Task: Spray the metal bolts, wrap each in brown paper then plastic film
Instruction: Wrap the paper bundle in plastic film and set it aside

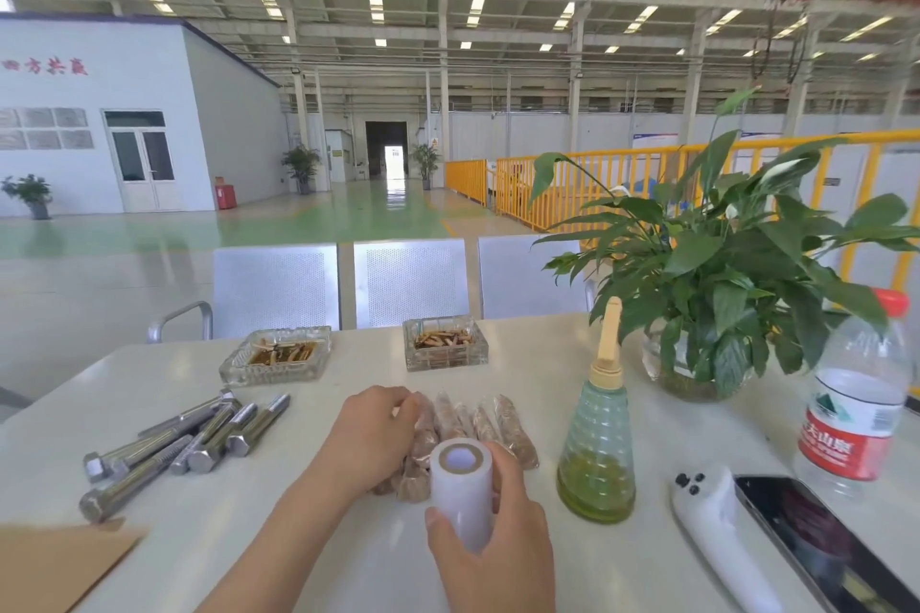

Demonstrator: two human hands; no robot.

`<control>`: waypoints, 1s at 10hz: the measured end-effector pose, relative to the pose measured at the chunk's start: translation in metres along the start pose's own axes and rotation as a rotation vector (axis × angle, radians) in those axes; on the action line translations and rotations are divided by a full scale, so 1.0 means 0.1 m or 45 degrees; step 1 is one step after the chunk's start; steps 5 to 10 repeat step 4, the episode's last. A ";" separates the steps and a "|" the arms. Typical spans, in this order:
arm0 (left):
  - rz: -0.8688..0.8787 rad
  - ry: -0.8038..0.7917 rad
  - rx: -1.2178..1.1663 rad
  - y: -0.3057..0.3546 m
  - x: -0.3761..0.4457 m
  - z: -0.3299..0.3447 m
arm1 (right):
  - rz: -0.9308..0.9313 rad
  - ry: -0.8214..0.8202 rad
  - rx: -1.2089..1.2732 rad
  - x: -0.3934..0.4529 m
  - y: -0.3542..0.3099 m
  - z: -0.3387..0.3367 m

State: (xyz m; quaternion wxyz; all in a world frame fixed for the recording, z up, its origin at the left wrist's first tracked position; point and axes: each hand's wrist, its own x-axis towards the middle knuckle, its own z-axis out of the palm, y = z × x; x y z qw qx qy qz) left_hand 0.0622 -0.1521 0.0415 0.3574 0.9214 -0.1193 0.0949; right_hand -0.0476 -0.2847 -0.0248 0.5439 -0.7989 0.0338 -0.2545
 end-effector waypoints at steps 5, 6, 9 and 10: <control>0.154 -0.027 -0.412 -0.18 -0.99 -0.19 | -0.045 -0.394 -0.025 -0.12 -0.18 0.16; 0.154 -0.027 -0.412 -0.18 -0.99 -0.19 | -0.045 -0.394 -0.025 -0.12 -0.18 0.16; 0.154 -0.027 -0.412 -0.18 -0.99 -0.19 | -0.045 -0.394 -0.025 -0.12 -0.18 0.16; 0.154 -0.027 -0.412 -0.18 -0.99 -0.19 | -0.045 -0.394 -0.025 -0.12 -0.18 0.16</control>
